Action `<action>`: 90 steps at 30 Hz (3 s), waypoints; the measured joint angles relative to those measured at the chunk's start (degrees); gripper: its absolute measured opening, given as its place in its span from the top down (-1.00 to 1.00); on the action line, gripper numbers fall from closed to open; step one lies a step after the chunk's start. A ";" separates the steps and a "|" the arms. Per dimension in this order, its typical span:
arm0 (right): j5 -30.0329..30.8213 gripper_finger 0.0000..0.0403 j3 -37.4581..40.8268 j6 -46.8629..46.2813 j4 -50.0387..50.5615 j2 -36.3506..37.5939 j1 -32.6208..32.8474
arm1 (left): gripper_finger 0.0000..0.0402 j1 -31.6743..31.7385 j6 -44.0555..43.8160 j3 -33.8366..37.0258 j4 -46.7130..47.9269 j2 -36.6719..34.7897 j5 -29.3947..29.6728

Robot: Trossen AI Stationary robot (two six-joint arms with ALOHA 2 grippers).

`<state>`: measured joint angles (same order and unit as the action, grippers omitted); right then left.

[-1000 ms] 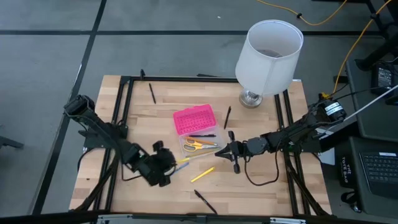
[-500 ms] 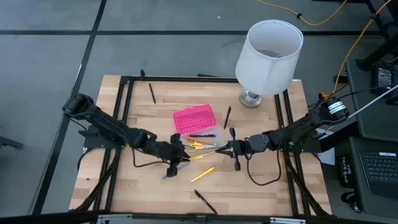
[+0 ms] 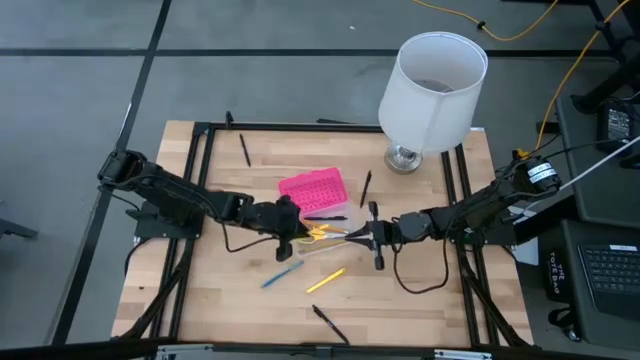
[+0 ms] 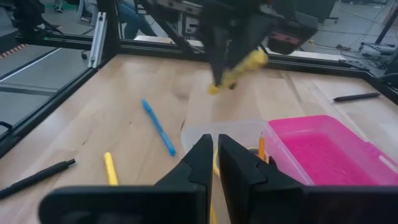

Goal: Pick & place school supplies into a supply box
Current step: Put the left yellow pen into the pink supply box, then put the black pen into the pink supply box

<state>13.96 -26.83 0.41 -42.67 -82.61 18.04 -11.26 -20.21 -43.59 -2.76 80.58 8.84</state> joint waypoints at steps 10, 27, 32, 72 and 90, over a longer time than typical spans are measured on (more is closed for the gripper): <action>0.00 0.84 0.00 0.83 1.00 0.00 0.00 | 0.90 4.10 5.63 0.00 2.51 0.31 -0.03; 0.02 0.84 0.00 1.33 1.88 0.00 -0.81 | 0.85 4.39 8.50 -0.06 -3.33 10.75 -1.95; 0.00 0.84 0.00 1.26 1.89 0.00 -0.79 | 0.76 4.39 8.49 -0.07 -3.52 12.05 -0.85; 0.00 0.84 0.00 0.62 1.76 -0.04 -0.79 | 1.00 -9.36 12.00 13.55 -5.03 -17.98 13.57; 15.24 0.97 -1.61 -16.11 9.80 -0.04 -0.55 | 0.98 -14.12 14.80 24.52 -21.08 -19.78 17.22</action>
<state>29.19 -28.44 -15.71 -32.87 -82.65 17.50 -25.39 -5.41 -19.07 -23.83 60.80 26.06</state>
